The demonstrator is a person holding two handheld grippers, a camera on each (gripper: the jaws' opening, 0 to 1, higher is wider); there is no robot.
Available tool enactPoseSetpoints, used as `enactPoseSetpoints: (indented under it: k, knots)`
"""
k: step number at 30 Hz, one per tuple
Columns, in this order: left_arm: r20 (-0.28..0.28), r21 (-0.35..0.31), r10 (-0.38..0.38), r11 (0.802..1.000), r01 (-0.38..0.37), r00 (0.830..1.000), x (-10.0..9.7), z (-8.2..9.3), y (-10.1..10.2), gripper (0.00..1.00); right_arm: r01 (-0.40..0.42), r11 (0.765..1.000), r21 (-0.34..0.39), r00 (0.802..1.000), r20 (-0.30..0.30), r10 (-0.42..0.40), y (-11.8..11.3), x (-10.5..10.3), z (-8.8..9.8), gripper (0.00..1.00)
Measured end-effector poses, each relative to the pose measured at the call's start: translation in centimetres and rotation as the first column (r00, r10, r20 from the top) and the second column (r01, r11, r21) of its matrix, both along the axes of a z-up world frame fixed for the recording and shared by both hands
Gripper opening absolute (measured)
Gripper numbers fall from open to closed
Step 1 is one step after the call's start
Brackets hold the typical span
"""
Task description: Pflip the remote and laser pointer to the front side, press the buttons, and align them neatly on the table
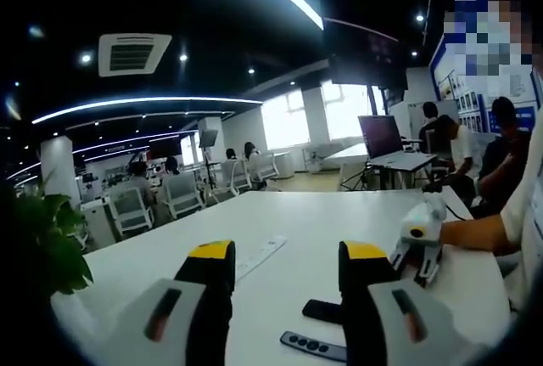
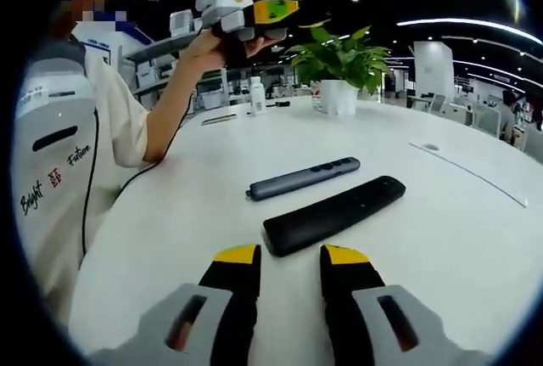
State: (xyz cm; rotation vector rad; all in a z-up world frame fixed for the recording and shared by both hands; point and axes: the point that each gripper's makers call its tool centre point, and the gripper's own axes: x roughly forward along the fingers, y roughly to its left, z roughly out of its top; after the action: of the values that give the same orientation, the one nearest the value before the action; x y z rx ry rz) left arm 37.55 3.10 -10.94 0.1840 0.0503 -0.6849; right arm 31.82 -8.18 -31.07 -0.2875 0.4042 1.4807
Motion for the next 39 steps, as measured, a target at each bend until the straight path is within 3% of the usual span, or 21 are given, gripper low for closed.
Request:
enactPoseSetpoints:
  k: [5, 13, 17, 18, 20, 23, 26, 29, 30, 31, 35, 39]
  knots:
    - [-0.019, -0.019, -0.018, 1.000, 0.018, 1.000, 0.1, -0.4, -0.5, 0.52, 0.001, 0.999, 0.034, 1.000, 0.021, -0.002, -0.1, 0.1, 1.1, 0.46]
    - [-0.037, -0.012, -0.031, 0.999, 0.031, 0.999, 0.0, -1.2, -1.7, 0.52, 0.073, 0.987, 0.145, 0.996, 0.037, -0.079, -0.7, 1.6, 4.3, 0.47]
    - [-0.051, -0.025, -0.020, 1.000, 0.019, 0.999, -0.2, -1.5, -1.4, 0.52, 0.155, 0.962, 0.225, 0.980, 0.090, -0.179, -0.8, 3.3, 6.5, 0.46]
    - [-0.056, -0.025, -0.008, 1.000, 0.006, 0.998, -0.2, -1.6, -1.2, 0.52, 0.197, 0.955, 0.221, 0.968, 0.111, -0.225, -1.1, 4.1, 6.7, 0.42]
    - [-0.061, -0.016, 0.013, 1.000, -0.014, 0.998, -0.4, -1.7, -0.8, 0.51, 0.202, 0.951, 0.232, 0.960, 0.147, -0.239, -1.2, 4.4, 7.3, 0.42]
    - [-0.040, -0.010, 0.046, 0.999, -0.047, 0.998, -1.4, -1.1, 0.1, 0.51, 0.194, 0.940, 0.282, 0.966, 0.114, -0.234, -1.1, 3.7, 8.7, 0.50]
    - [0.014, -0.004, 0.085, 0.996, -0.085, 0.996, -2.4, -0.3, 1.0, 0.49, 0.191, 0.924, 0.332, 0.963, 0.118, -0.241, -1.1, 3.3, 10.5, 0.49]
    - [0.066, 0.026, 0.108, 0.994, -0.110, 0.992, -3.4, 0.3, 1.7, 0.45, 0.247, 0.898, 0.363, 0.947, 0.105, -0.303, -1.7, 4.1, 11.6, 0.43]
    - [0.075, 0.036, 0.117, 0.992, -0.120, 0.990, -3.8, 0.3, 1.9, 0.45, 0.280, 0.883, 0.377, 0.941, 0.075, -0.331, -2.0, 4.5, 11.9, 0.44]
    - [0.077, 0.035, 0.123, 0.991, -0.126, 0.989, -4.1, 0.4, 2.0, 0.45, 0.292, 0.869, 0.400, 0.942, 0.040, -0.334, -2.1, 4.5, 12.6, 0.47]
    - [0.050, 0.005, 0.120, 0.993, -0.121, 0.991, -5.5, 0.2, 2.1, 0.45, 0.288, 0.863, 0.414, 0.937, 0.064, -0.343, -2.9, 4.0, 14.3, 0.46]
    - [0.016, 0.026, 0.136, 0.990, -0.137, 0.991, -7.2, -0.9, 1.9, 0.46, 0.280, 0.867, 0.412, 0.937, 0.079, -0.340, -3.7, 2.7, 15.2, 0.45]
